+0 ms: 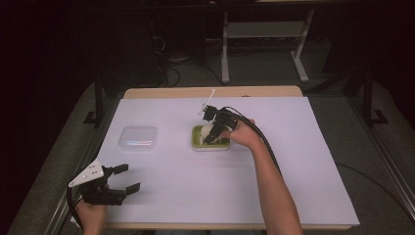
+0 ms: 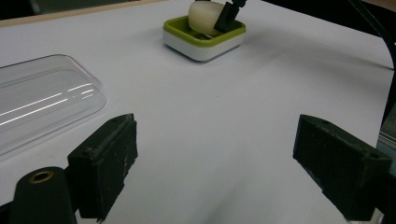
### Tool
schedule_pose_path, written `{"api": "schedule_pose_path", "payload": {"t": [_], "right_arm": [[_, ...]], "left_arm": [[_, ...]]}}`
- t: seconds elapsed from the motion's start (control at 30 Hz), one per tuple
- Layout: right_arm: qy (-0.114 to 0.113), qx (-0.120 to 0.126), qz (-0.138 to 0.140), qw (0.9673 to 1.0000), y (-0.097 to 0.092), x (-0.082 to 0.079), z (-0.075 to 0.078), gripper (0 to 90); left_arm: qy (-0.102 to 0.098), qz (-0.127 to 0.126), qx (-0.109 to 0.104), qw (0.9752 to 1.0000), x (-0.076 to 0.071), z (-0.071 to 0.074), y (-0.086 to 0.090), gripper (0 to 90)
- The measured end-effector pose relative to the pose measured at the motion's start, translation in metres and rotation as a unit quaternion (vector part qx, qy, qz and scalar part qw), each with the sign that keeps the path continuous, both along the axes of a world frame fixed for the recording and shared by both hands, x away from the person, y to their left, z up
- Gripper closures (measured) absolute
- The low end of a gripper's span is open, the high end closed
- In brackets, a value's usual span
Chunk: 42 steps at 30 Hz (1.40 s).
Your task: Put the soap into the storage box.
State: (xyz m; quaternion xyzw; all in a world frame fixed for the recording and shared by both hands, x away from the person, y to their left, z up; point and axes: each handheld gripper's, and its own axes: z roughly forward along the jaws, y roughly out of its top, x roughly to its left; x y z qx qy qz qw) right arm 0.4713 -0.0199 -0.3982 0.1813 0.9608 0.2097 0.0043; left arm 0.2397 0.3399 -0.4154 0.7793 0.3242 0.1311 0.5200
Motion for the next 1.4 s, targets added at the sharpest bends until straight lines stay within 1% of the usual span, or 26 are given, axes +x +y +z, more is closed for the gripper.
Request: {"api": "schedule_pose_path", "payload": {"t": [1.4], "right_arm": [[0.0, -0.006, -0.004, 1.0, 0.0006, 0.0007, -0.0014, 23.0]], "left_arm": [[-0.001, 0.001, 0.0, 1.0, -0.0001, 0.0002, 0.0003, 13.1]]}}
